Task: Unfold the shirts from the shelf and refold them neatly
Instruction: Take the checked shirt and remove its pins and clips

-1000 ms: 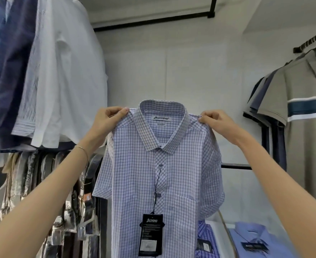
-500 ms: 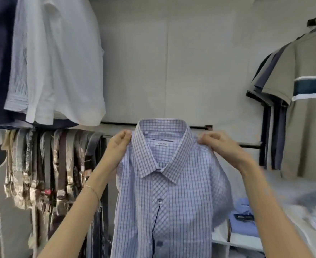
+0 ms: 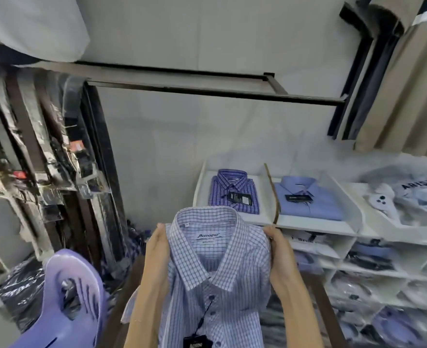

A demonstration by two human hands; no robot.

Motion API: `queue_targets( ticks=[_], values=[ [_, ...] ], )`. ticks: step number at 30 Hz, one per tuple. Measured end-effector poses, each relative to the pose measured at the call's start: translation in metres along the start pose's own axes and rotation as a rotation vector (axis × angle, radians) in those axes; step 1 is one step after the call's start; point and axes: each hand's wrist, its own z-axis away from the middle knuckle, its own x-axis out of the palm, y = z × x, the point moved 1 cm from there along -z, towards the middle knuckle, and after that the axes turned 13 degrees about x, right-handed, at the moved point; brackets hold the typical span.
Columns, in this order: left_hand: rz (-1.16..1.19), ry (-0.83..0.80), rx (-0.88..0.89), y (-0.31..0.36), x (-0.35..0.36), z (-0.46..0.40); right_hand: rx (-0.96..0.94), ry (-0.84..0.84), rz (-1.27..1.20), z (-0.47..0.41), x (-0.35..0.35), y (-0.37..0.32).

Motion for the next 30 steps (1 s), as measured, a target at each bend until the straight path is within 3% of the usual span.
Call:
queue_targets(
  ticks=[3,7,14,17,20,22,25,30],
  values=[
    [0.02,-0.067,-0.112,0.003,0.007,0.01,-0.005,0.03,-0.029,0.004,-0.006,0.011],
    [-0.068,-0.206,-0.06,0.003,0.009,0.021,-0.011,0.091,-0.023,0.007,-0.011,0.014],
    [0.011,-0.168,-0.007,-0.002,0.016,0.019,-0.245,0.183,0.325,0.007,-0.015,0.012],
    [0.009,-0.182,0.018,-0.003,0.019,0.019,-0.431,0.117,0.427,0.01,-0.011,0.01],
    [0.005,-0.166,0.023,-0.004,0.023,0.019,-0.548,-0.083,0.432,0.02,0.003,-0.005],
    [-0.011,-0.163,0.037,-0.003,0.024,0.019,-0.53,-0.172,0.643,0.023,0.01,-0.009],
    [-0.004,-0.192,0.047,-0.002,0.025,0.021,-0.534,-0.094,1.031,0.019,0.016,-0.001],
    [-0.072,-0.249,0.174,0.004,0.025,0.023,-0.557,-0.019,1.087,0.016,0.021,0.008]
  ],
)
